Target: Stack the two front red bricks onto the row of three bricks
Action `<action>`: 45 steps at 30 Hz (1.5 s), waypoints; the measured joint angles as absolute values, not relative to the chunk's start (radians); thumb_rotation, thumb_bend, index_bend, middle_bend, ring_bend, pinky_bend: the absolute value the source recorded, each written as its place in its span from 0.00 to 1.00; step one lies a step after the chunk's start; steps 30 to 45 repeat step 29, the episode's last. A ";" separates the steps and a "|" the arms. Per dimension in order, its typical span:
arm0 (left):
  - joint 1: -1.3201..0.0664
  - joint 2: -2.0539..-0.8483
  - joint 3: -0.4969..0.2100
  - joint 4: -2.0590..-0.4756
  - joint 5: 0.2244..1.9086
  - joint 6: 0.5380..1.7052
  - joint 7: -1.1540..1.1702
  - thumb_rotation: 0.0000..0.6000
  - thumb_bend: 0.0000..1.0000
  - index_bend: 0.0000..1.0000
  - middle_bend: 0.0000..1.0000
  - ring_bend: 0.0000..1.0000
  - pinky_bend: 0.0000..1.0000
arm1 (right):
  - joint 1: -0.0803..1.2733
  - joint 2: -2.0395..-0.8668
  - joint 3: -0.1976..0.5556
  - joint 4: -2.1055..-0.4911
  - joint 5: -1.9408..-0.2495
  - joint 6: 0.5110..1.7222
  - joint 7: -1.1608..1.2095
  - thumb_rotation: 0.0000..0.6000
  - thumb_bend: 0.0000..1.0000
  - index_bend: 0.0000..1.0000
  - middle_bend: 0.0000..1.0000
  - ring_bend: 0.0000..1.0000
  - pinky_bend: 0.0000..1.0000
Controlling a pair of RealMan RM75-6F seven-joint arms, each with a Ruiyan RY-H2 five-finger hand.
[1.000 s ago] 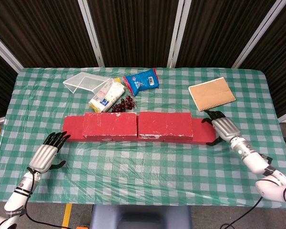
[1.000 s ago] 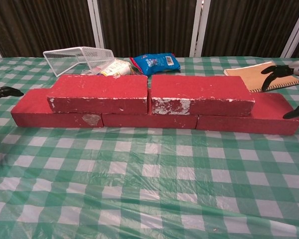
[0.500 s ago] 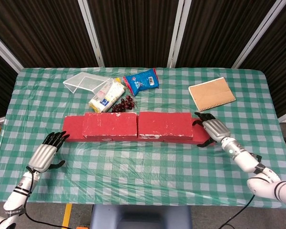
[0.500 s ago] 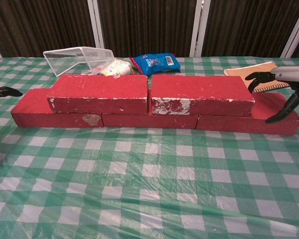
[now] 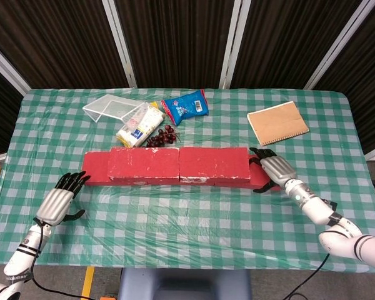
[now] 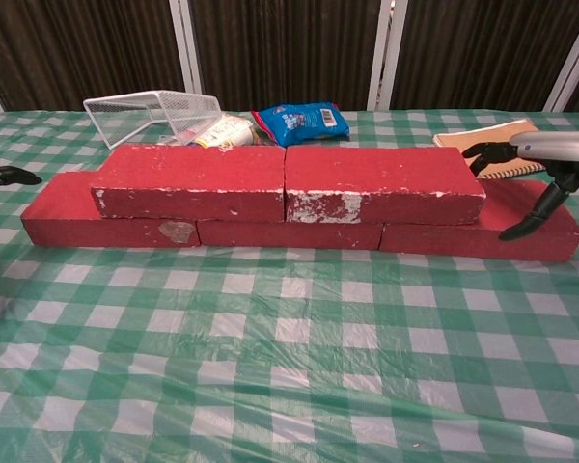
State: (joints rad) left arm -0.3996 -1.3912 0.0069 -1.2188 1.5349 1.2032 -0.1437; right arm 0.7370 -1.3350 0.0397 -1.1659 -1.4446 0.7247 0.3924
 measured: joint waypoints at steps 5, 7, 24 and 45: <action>-0.397 -1.390 0.007 -1.223 1.537 1.211 -0.139 1.00 0.25 0.00 0.00 0.00 0.03 | 0.722 -1.317 0.034 -1.181 -1.446 0.743 0.391 1.00 0.06 0.32 0.00 0.00 0.06; -0.395 -1.389 0.007 -1.226 1.539 1.218 -0.133 1.00 0.26 0.00 0.00 0.00 0.03 | 0.707 -1.301 0.031 -1.200 -1.446 0.765 0.388 1.00 0.06 0.24 0.00 0.00 0.06; -0.324 -1.381 -0.026 -1.303 1.541 1.394 0.046 1.00 0.27 0.00 0.00 0.00 0.03 | 0.278 -1.238 -0.015 -1.478 -1.448 1.474 -0.094 1.00 0.07 0.00 0.00 0.00 0.00; -0.316 -1.379 -0.030 -1.306 1.552 1.411 0.053 1.00 0.27 0.00 0.00 0.00 0.03 | 0.210 -1.235 -0.016 -1.539 -1.457 1.516 -0.176 1.00 0.08 0.00 0.00 0.00 0.00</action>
